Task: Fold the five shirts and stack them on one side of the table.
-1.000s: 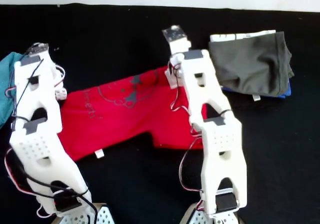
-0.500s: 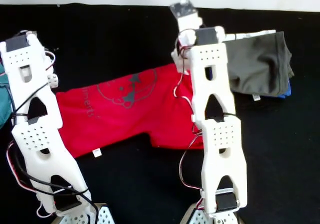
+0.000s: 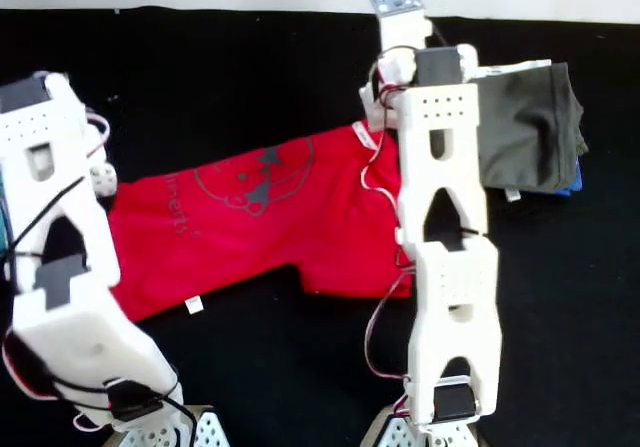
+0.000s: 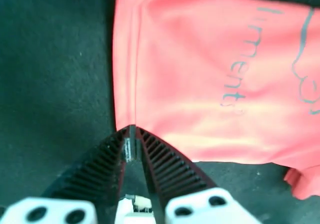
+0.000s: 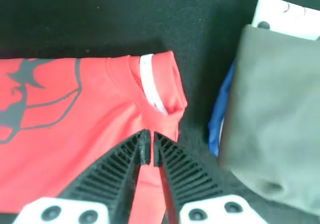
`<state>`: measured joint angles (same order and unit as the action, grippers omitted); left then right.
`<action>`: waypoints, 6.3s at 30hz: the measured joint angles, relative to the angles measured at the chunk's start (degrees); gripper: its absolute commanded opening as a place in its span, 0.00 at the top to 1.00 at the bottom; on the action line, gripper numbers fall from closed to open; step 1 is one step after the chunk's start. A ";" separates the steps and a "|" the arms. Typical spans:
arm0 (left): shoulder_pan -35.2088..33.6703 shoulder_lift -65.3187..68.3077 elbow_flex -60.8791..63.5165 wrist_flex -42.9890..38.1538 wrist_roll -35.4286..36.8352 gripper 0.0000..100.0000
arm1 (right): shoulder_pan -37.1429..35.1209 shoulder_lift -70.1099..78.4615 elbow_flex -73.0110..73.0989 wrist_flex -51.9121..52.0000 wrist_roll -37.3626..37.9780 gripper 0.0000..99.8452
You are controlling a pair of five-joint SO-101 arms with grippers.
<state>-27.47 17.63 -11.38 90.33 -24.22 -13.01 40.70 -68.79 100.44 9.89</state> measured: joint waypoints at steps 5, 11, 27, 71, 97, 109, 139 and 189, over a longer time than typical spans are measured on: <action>0.00 -11.78 26.81 -15.56 0.18 0.99 | 0.00 -16.09 20.84 0.00 0.00 0.98; 0.00 -23.65 49.05 -30.86 0.18 0.99 | 0.00 -33.14 50.11 -5.27 1.85 0.98; 0.26 -29.45 64.26 -44.13 0.26 0.99 | -8.09 -48.62 105.23 -31.91 22.77 0.78; 0.26 -29.45 64.88 -45.80 5.98 0.99 | -5.71 -23.56 68.75 -20.66 34.37 0.99; 0.26 -29.45 64.88 -45.80 5.98 0.99 | -3.69 4.48 16.00 -21.27 5.80 0.77; 0.26 -29.45 64.88 -45.80 5.98 0.99 | -3.34 4.40 -0.53 -0.26 5.45 0.98; 0.26 -29.45 65.85 -46.95 5.98 0.99 | -19.16 -5.36 39.74 -18.11 7.21 0.99; -0.18 -38.51 60.84 -34.37 9.49 0.99 | 3.60 -15.12 38.86 -14.51 7.21 0.99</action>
<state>-27.65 -20.88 49.45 55.96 -14.73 -9.41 25.58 -29.93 85.93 17.10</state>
